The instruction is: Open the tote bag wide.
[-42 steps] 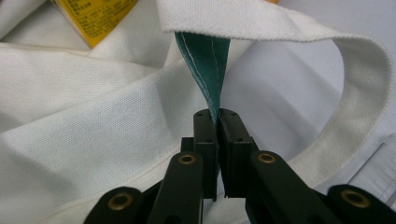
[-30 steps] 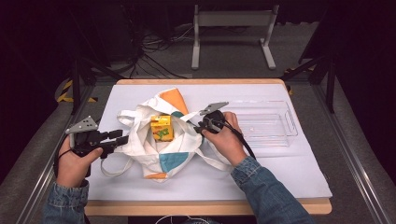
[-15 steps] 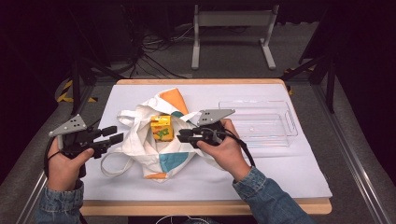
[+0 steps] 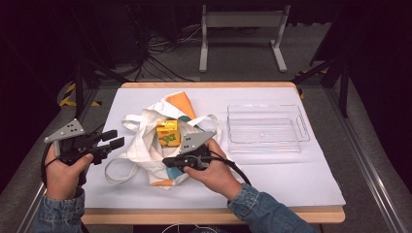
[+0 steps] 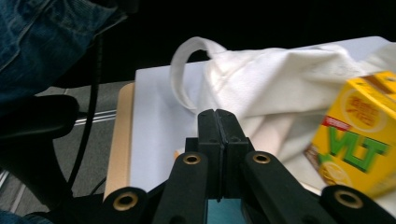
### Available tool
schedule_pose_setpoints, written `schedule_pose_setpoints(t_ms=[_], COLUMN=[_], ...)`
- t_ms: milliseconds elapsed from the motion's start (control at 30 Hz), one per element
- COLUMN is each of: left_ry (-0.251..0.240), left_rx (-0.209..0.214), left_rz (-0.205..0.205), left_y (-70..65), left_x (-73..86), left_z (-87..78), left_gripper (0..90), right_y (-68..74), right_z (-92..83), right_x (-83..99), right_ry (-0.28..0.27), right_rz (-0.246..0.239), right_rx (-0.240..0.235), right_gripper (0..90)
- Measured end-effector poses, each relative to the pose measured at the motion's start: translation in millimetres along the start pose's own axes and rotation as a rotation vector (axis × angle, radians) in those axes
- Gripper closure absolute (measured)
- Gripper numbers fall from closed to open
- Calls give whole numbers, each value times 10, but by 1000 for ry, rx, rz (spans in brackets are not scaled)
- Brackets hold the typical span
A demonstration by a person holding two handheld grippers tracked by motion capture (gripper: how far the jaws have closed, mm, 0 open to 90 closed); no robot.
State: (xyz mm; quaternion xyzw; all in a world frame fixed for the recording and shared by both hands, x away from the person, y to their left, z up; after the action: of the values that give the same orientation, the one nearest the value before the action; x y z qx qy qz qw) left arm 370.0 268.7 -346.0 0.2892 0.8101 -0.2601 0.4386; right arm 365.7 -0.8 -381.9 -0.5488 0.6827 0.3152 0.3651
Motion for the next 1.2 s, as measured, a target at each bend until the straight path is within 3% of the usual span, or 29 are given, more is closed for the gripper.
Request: schedule_pose_setpoints(t_ms=[67,167,300,500,733,1067,1200], left_ry=[-2,-4,-1,-3,-8,-14,-8], left_rx=[-3,-4,-6,-7,-7,-5,-7], left_rz=[4,0,1,2,-2,-6,-6], left_y=[10,13,22,22,29,32,42], left_x=[1,3,8,6,8,9,17], left_z=[-3,-8,-16,-10,-28,-46,-42], left_gripper=[545,545,542,540,539,532,520], right_y=[34,-7,-138,-210,-219,-260,-261], right_z=[67,131,178,264,425,508,425], right_x=[8,60,183,327,482,550,485], right_ry=[11,41,64,107,171,207,177], right_rz=[-10,-12,36,80,88,120,133], right_rx=[-10,16,48,53,41,26,13], right_gripper=[896,898,899,899,899,897,858])
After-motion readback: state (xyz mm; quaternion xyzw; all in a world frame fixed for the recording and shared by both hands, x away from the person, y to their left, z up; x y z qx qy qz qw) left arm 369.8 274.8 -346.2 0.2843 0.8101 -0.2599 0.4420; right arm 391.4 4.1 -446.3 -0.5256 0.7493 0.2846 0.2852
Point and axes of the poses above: each handheld gripper's, and its own axes: z roughly forward along the jaws, x roughly out of its underside, y roughly to its left, the point moved 4 cm from there along z, roughly forward along the jaws, and after that the axes turned 4 degrees about y, right-handed, at the moved point
